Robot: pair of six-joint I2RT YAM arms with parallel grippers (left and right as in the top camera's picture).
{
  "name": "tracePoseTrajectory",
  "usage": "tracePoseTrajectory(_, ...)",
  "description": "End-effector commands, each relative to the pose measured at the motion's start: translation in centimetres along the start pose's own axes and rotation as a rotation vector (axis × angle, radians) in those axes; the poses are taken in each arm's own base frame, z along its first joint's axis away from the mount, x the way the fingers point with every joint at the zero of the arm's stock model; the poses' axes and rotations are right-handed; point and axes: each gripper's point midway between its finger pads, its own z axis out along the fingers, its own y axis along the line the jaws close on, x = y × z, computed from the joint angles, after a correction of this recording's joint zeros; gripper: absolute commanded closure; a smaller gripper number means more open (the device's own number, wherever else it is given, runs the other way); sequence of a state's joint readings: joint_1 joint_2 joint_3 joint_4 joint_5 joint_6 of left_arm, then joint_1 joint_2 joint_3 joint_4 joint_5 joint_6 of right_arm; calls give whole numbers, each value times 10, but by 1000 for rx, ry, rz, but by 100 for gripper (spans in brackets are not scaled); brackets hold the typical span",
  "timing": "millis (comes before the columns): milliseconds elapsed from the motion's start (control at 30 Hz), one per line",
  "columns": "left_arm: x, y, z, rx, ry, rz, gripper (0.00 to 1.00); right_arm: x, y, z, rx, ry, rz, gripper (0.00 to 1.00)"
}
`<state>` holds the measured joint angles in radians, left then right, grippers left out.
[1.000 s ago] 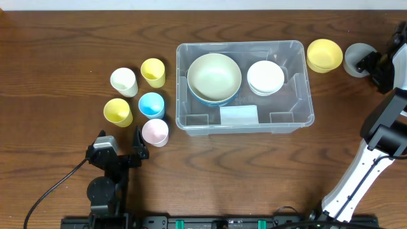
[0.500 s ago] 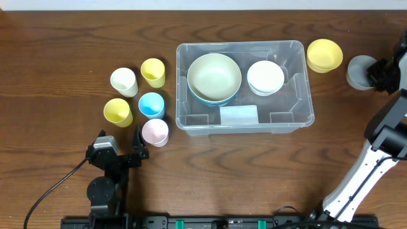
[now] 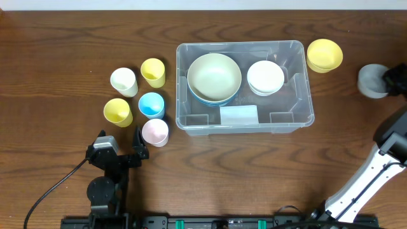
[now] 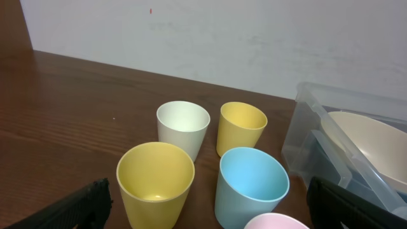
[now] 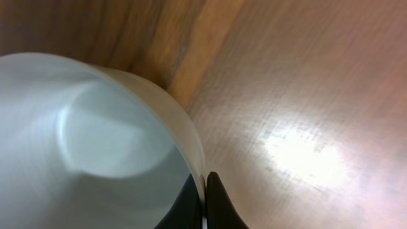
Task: Pack container
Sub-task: 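Carry the grey bowl and stack it onto the white bowl in the bin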
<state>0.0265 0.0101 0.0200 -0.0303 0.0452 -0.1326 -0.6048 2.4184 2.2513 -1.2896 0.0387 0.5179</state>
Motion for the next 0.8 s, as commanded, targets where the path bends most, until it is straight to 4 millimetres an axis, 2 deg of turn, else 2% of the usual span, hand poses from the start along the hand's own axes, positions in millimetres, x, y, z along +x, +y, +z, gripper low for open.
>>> tracePoseTrajectory(0, 15, 8, 1, -36, 44, 8, 2, -19, 24, -113, -203, -187, -29, 99)
tracePoseTrajectory(100, 15, 8, 1, -36, 44, 8, 2, 1, 57, -189, -422, -250, -135, 99)
tracePoseTrajectory(200, 15, 8, 1, -36, 44, 8, 2, 39, 85, -256, -568, -318, -265, 99)
tracePoseTrajectory(300, 15, 8, 1, -36, 44, 8, 2, 88, 112, -302, -638, -383, -447, 99)
tracePoseTrajectory(367, 15, 8, 1, -36, 44, 8, 2, 128, 135, -319, -673, -396, -592, 99)
tracePoseTrajectory(433, 15, 8, 1, -36, 44, 8, 2, 163, 154, -320, -667, -381, -704, 99)
tracePoseTrajectory(533, 15, 8, 1, -36, 44, 8, 2, 201, 171, -303, -594, -343, -782, 99)
tracePoseTrajectory(633, 15, 8, 1, -36, 44, 8, 2, 242, 191, -276, -568, -252, -864, 99)
tracePoseTrajectory(767, 15, 8, 1, -36, 44, 8, 2, 276, 205, -233, -512, -144, -922, 99)
